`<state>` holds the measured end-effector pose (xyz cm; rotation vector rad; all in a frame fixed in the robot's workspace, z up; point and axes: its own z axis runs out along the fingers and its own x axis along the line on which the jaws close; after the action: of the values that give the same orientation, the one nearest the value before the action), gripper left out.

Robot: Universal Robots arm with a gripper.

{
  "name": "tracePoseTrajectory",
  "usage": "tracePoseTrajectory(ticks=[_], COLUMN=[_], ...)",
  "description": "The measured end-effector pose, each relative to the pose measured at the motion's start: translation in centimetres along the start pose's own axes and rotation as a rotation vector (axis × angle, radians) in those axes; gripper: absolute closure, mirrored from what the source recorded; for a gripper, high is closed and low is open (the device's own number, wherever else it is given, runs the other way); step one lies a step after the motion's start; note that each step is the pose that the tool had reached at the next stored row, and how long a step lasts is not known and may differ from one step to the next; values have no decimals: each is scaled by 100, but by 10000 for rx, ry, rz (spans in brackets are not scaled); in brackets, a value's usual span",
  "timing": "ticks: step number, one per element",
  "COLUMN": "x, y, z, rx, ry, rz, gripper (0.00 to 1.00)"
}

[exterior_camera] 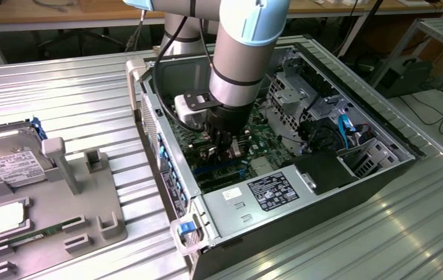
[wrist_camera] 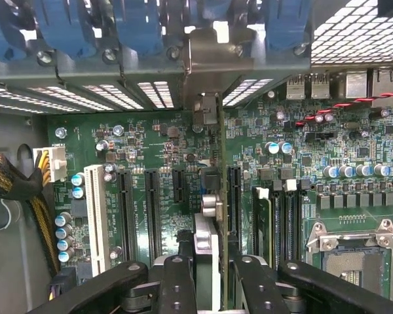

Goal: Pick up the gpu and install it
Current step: 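Insert the gpu into the slot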

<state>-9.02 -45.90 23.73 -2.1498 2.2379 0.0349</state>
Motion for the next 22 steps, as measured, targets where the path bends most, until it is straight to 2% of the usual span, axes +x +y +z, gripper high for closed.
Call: tracePoseTrajectory(ticks=[6, 13, 22], x=[-3, -4, 3], y=[-1, -1, 1], z=[-18, -69, -68], rx=[8, 2, 2], ry=[-17, 2, 2], rz=[0, 0, 0], gripper=[72, 72, 72])
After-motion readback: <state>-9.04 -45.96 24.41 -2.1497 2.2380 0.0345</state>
